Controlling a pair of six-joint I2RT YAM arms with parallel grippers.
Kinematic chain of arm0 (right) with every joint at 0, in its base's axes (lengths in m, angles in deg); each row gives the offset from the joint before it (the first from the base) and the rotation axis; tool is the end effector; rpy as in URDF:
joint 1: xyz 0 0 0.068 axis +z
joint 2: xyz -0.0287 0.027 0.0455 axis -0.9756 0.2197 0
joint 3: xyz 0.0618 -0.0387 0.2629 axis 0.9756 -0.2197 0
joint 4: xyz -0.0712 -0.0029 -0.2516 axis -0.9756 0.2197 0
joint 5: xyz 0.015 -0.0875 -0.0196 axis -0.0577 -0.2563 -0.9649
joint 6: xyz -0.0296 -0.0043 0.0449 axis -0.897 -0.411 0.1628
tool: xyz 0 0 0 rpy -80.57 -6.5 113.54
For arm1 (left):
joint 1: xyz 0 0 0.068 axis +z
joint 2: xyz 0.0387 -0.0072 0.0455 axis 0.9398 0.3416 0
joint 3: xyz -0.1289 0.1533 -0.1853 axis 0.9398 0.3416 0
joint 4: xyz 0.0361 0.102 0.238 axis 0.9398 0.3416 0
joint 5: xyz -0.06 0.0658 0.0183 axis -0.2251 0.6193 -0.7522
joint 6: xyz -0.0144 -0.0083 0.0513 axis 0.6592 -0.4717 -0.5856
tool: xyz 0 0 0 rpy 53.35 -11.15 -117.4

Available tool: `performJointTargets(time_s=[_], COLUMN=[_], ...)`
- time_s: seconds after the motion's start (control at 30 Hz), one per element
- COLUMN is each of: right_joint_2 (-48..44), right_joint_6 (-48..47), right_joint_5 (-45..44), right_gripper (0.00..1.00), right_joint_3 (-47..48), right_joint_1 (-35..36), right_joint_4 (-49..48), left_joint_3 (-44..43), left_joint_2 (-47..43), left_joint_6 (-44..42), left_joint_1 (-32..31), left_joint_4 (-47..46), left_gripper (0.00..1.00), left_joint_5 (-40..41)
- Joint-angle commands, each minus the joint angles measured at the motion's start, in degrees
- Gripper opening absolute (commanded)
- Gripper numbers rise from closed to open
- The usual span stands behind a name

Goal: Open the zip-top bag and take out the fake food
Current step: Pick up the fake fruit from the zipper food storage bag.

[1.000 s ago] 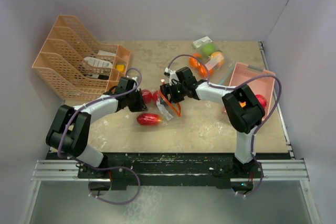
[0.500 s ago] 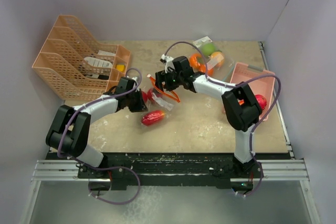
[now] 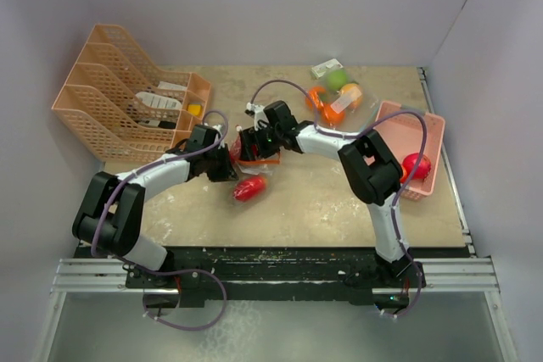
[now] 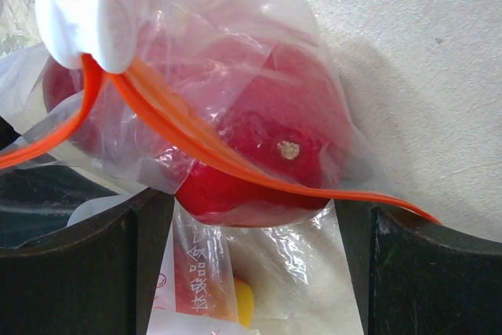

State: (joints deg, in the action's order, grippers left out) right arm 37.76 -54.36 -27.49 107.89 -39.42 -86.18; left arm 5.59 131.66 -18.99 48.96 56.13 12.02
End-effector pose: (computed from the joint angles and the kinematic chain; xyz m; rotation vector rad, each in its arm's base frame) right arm 0.3660 0.3034 0.1663 -0.6651 2.2743 0.9677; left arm 0.2693 -0.1138 0.1708 -0.2151 2.6248 -0.7075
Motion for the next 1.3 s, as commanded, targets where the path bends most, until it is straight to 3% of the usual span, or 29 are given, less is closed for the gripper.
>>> performJointTargets(time_s=[0.0,0.27,0.53,0.73,0.97,1.2,1.27], right_joint_2=[-1.4,-1.1,2.9,8.3,6.8,0.2,-1.3], right_joint_6=[-2.2,-1.6,0.9,-0.8,-4.1,-1.5,-0.8], right_joint_5=[-0.7,-1.5,-1.6,-3.8,-4.6,-7.5,-7.3], right_gripper=[0.84,0.87,0.92,0.82,0.70,0.31,0.28], right_joint_3=[1.1,10.7,13.9,19.3,13.6,5.4,4.8], right_joint_1=[0.6,0.7,1.1,2.9,3.8,1.9,0.6], right_joint_4=[1.7,2.3,1.4,6.8,12.4,10.3,10.3], left_joint_3=[-1.5,-1.6,-1.0,-0.3,1.4,2.5,2.4], left_joint_2=[-1.1,-1.6,-3.1,-4.4,-5.9,-5.2,-5.2], left_joint_6=[-0.3,-1.5,-1.9,-1.9,-1.4,0.3,0.3], left_joint_1=[0.1,0.1,0.1,0.1,0.1,0.1,0.1], left_joint_4=[-1.8,-0.6,0.4,1.0,1.2,-1.4,-1.3], left_gripper=[0.00,0.00,0.00,0.00,0.00,0.00,0.00], left_joint_5=[-1.5,-1.5,-1.8,-2.0,-1.3,-2.0,-2.0])
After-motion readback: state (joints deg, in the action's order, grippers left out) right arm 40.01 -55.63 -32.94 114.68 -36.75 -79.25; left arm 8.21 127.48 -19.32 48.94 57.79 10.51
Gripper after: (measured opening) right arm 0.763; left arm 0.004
